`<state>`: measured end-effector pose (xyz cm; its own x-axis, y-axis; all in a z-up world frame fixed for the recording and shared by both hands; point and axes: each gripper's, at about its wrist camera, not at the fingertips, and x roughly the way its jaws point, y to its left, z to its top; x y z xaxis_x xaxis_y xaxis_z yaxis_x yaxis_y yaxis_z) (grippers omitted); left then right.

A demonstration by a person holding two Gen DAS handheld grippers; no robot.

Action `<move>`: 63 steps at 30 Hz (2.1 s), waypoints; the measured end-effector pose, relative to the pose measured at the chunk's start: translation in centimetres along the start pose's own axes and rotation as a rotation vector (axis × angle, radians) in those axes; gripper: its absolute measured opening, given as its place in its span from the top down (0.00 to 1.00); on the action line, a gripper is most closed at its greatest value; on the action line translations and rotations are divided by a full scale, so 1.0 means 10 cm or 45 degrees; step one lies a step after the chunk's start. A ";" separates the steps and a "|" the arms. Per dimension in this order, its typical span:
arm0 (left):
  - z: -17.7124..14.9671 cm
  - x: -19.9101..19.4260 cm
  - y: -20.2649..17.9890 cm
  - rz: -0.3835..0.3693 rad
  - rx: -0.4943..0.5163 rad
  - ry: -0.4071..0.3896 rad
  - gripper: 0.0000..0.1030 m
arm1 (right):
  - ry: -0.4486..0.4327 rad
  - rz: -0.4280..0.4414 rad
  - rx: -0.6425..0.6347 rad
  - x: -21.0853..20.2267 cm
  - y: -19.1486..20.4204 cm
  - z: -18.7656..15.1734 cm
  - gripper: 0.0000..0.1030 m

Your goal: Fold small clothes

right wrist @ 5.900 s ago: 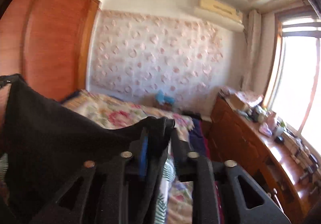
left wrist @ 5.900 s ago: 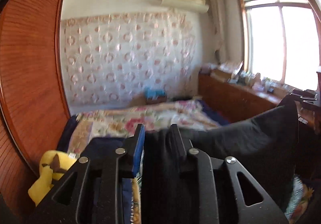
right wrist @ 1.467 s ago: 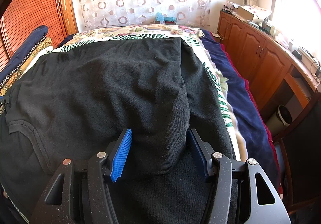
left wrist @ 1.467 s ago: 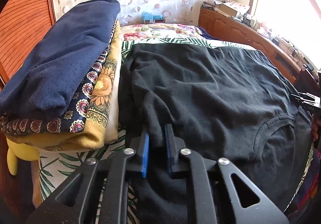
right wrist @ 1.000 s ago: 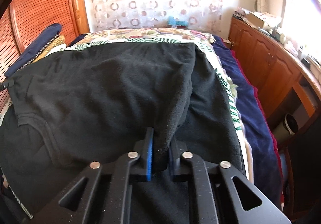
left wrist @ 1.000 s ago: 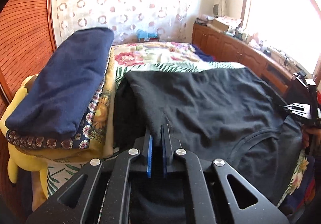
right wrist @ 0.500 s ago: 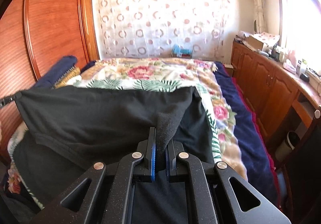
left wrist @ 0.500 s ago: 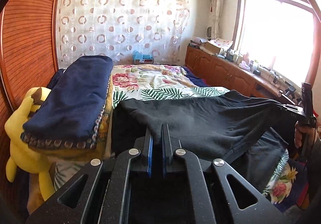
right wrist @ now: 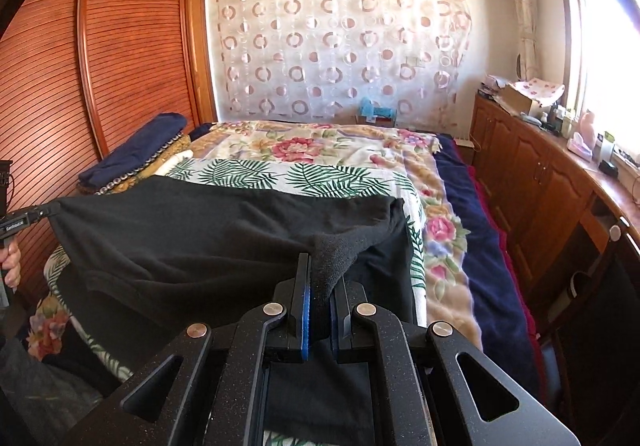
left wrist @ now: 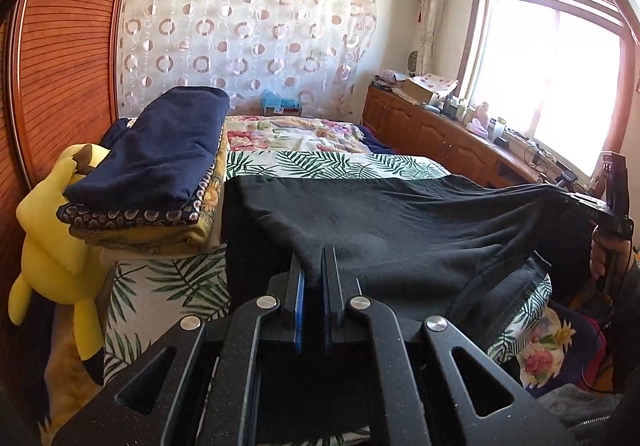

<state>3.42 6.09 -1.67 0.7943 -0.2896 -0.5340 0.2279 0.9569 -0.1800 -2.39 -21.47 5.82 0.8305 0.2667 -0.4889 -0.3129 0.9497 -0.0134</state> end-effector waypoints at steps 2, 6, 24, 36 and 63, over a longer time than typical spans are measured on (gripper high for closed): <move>-0.08 0.00 0.01 0.009 -0.002 0.019 0.93 | 0.001 -0.005 -0.010 0.00 -0.01 -0.01 0.94; -0.34 0.11 0.06 0.033 -0.030 0.106 0.93 | 0.073 -0.031 -0.006 0.15 -0.06 -0.15 0.94; -0.75 0.38 0.06 0.094 -0.032 0.264 0.92 | 0.218 -0.127 0.048 0.52 -0.13 -0.28 0.87; -0.76 0.44 0.03 0.143 -0.006 0.279 0.72 | 0.188 -0.002 -0.032 0.62 0.41 -0.29 0.62; -0.83 0.49 0.06 0.231 0.019 0.266 0.23 | 0.295 0.106 -0.176 1.83 1.06 -0.47 0.19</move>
<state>2.76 5.11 -11.30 0.6898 -0.1099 -0.7156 0.1018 0.9933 -0.0544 7.37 -7.27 -7.39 0.6770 0.2834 -0.6793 -0.4490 0.8903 -0.0761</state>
